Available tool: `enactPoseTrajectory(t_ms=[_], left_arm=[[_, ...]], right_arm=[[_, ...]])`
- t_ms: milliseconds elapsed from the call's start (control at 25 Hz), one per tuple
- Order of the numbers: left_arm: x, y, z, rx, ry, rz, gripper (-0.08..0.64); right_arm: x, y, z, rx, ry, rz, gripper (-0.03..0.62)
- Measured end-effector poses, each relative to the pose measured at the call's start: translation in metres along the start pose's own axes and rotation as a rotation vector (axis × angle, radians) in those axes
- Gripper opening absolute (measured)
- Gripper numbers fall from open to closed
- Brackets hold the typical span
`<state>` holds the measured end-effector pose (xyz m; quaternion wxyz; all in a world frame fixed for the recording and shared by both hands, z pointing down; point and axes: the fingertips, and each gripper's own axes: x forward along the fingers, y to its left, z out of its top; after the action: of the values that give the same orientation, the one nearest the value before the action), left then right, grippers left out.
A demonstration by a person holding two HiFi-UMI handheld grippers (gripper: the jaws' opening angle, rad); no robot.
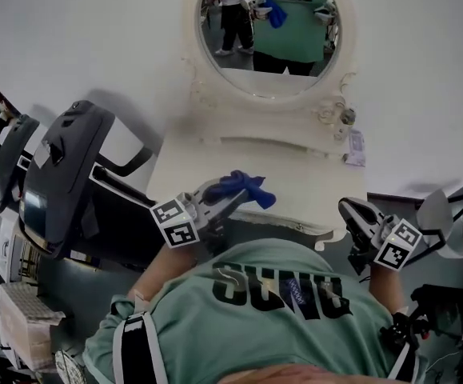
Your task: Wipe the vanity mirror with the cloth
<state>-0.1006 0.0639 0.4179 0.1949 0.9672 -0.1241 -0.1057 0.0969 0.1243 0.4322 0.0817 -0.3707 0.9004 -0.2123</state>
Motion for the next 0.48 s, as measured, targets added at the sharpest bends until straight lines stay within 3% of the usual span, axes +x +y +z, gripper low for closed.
enactPoseTrajectory(t_ms=[160,320,480], left_arm=[[-0.011,0.077,0.047,0.024,-0.004,-0.048,0.083],[-0.026,0.144,0.102,0.143,0.011,-0.044,0.083],[-0.022,0.195,0.142,0.284,0.034,-0.008,0.083]], right_arm=[[0.085,-0.006,0.022,0.001,-0.029,-0.062,0.005],[0.168,-0.006,0.044,-0.114,0.028,-0.082,0.005],[0.215,-0.011,0.063,-0.194,0.054,-0.097,0.005]])
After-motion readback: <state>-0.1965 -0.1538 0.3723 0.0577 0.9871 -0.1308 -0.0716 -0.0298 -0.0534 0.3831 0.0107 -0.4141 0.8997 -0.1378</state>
